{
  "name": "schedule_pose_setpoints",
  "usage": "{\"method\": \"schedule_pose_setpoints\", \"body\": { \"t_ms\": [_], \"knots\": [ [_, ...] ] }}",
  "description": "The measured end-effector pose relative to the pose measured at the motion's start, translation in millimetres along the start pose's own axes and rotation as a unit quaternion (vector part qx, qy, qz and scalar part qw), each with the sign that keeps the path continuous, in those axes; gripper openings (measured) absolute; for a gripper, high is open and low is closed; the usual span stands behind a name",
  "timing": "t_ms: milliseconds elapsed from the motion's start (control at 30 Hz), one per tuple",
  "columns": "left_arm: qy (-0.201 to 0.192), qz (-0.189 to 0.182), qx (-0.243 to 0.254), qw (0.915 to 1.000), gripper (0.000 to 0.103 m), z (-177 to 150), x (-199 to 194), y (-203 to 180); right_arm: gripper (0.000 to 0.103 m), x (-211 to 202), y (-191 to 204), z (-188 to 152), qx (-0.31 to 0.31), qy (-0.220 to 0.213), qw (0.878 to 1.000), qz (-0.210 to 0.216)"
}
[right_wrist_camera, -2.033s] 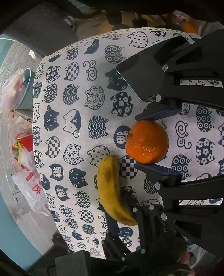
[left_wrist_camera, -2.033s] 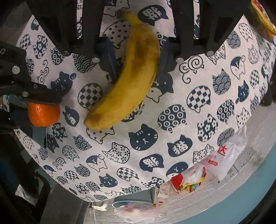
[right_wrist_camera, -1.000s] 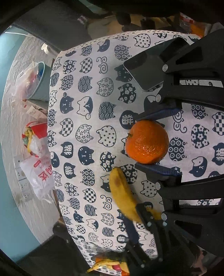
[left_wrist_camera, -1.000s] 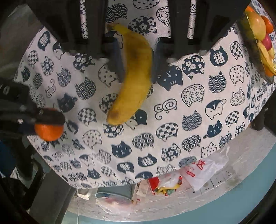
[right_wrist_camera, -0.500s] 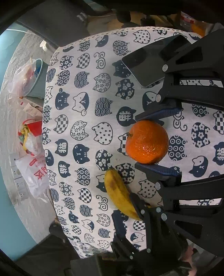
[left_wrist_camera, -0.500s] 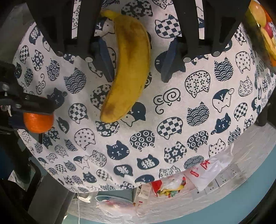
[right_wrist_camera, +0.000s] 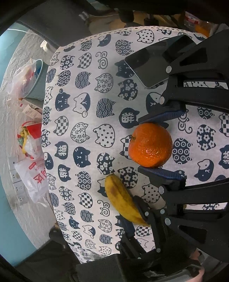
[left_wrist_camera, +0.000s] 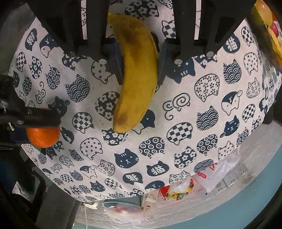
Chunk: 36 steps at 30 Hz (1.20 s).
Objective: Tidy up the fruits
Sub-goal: 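Lift the banana with the left gripper while the right gripper carries the tangerine toward the bowl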
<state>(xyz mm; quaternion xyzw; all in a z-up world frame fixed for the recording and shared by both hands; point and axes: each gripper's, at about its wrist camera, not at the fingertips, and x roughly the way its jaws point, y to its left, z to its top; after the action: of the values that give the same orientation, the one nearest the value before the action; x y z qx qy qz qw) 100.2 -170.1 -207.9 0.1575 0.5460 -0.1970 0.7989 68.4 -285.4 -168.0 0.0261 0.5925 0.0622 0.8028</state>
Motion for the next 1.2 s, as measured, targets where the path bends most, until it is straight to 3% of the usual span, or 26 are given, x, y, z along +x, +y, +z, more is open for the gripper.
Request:
{"method": "schedule_pose_setpoints", "body": {
  "t_ms": [667,1200],
  "knots": [
    [-0.065,0.017,-0.054,0.9963,0.036,-23,-100,27,0.046,-50,35,4,-0.035,-0.056,0.997,0.026],
    [-0.100,0.050,-0.136,0.9843,0.036,-79,-168,101,0.046,-80,131,12,-0.118,-0.083,0.988,0.061]
  ]
}}
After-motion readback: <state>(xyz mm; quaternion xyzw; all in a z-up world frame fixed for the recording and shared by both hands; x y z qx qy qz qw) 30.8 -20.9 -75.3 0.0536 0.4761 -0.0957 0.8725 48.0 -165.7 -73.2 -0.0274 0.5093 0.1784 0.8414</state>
